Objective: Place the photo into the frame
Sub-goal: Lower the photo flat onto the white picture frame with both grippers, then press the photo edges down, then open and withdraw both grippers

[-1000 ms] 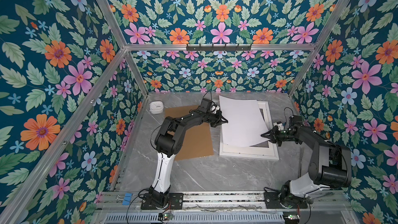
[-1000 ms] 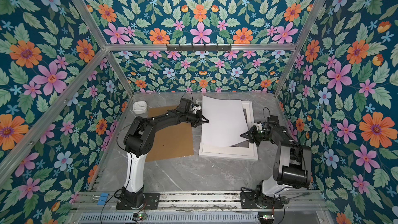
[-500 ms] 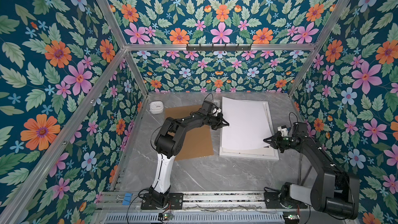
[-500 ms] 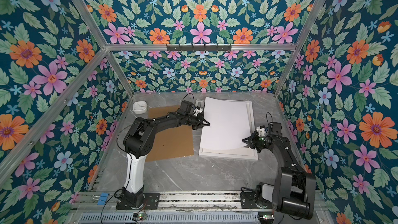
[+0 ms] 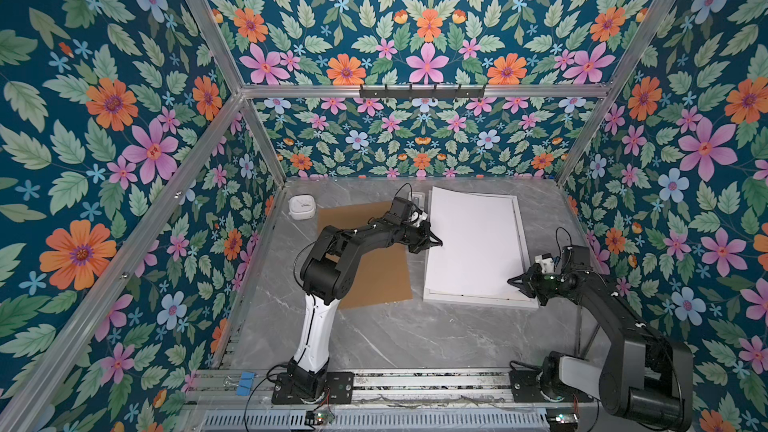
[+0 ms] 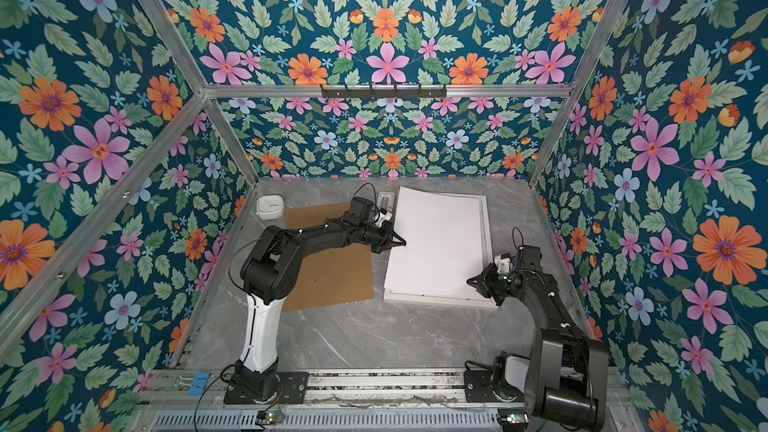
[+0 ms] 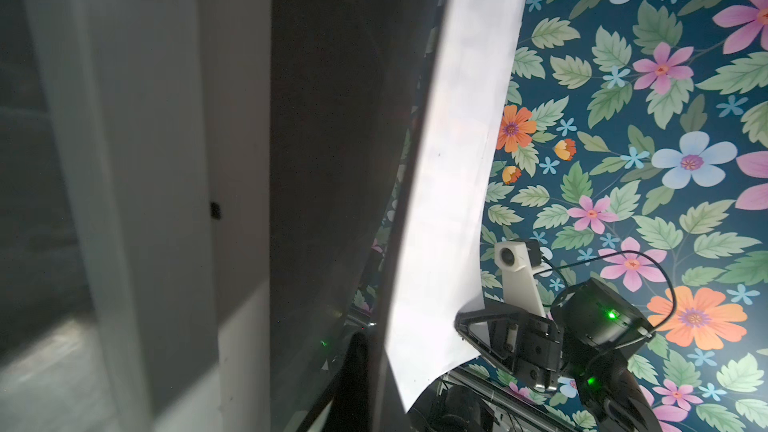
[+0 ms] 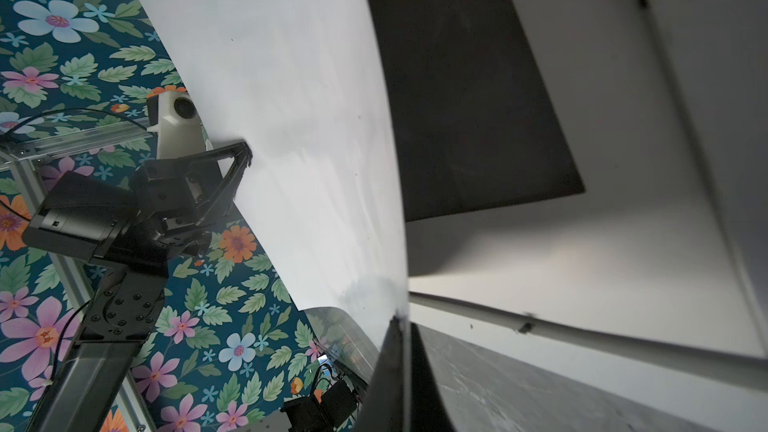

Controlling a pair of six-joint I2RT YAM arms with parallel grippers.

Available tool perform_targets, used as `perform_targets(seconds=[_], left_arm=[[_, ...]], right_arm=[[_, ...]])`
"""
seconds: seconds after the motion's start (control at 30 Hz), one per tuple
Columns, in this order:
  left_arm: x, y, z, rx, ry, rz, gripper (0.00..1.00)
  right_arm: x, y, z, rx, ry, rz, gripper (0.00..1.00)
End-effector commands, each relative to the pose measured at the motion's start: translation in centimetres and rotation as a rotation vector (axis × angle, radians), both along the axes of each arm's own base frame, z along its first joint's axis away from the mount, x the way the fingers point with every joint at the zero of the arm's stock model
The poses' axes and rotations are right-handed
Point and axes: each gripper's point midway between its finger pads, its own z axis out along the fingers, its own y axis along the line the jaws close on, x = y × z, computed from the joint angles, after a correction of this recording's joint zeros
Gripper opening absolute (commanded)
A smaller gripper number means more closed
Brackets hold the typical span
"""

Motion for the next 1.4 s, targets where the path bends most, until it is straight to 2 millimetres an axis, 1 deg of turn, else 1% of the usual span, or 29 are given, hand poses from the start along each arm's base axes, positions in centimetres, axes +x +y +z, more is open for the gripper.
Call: perform_targets(seconds=[0.0, 0.2, 0.33, 0.5, 0.57, 0.63, 0.7, 0.83, 0.9, 1.37], left_arm=[[0.5, -0.4, 0.1, -0.016, -0.027, -0.006, 0.01], [0.8, -0.7, -0.5, -0.014, -0.018, -0.010, 0.02], [0.8, -1.1, -0.8, -0.017, -0.006, -0.014, 0.02], [0.7, -1.2, -1.2, -0.012, -0.002, -0.012, 0.02], [0.8, -1.2, -1.2, -0.014, -0.001, -0.010, 0.02], [0.8, -1.3, -1.1, -0.018, -0.002, -0.007, 0.02], [1.0, -1.3, -1.3, -0.021, 0.000, -0.003, 0.02], [1.3, -1.6, -1.6, -0.033, 0.003, 0.006, 0.02], [1.4, -1.7, -1.6, -0.037, 0.001, 0.011, 0.02], [2.6, -2.4, -2.3, -0.049, 0.007, 0.025, 0.02]], right_arm=[[0.1, -0.2, -0.3, -0.016, 0.003, -0.002, 0.00], [0.2, -0.4, -1.0, -0.025, 0.024, -0.002, 0.00], [0.3, -0.5, -0.9, -0.034, 0.024, -0.002, 0.00], [0.5, -1.0, -1.0, -0.060, 0.028, -0.014, 0.07], [0.5, -1.0, -1.0, -0.057, 0.028, -0.014, 0.13], [0.5, -0.9, -1.0, -0.057, 0.028, -0.012, 0.15], [0.5, -1.1, -1.1, -0.067, 0.027, -0.015, 0.15], [0.8, -1.5, -1.1, -0.074, 0.020, -0.028, 0.07], [1.0, -1.6, -1.0, -0.077, 0.014, -0.032, 0.06], [2.1, -2.3, -0.5, -0.086, -0.001, -0.050, 0.03]])
